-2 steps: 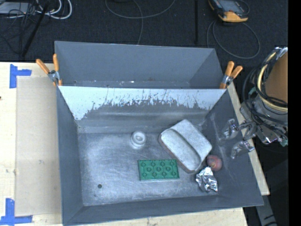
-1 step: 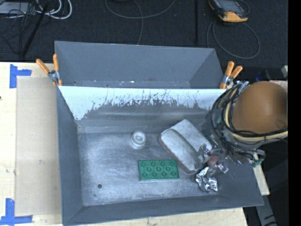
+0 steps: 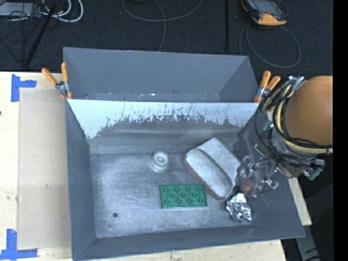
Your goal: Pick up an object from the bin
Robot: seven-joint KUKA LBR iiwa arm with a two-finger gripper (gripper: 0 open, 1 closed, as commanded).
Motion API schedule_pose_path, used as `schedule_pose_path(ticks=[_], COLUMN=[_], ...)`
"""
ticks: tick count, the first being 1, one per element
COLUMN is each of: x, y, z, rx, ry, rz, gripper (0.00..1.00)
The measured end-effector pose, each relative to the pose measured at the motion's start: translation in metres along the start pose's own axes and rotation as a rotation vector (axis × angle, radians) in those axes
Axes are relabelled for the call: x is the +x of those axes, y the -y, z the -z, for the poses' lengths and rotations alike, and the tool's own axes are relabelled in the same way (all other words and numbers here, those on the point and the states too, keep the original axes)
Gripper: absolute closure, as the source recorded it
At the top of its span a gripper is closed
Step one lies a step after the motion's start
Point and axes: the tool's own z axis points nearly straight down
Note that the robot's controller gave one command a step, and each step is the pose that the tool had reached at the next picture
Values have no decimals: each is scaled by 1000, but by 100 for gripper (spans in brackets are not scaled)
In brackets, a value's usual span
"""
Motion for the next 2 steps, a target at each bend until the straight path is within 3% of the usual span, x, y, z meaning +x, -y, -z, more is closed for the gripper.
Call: schedule_pose_path(ticks=[1, 2], x=[31, 20], y=[5, 59], z=[-2, -83], rx=[-5, -9], ry=[-6, -7], rz=[4, 71], gripper=[100, 100])
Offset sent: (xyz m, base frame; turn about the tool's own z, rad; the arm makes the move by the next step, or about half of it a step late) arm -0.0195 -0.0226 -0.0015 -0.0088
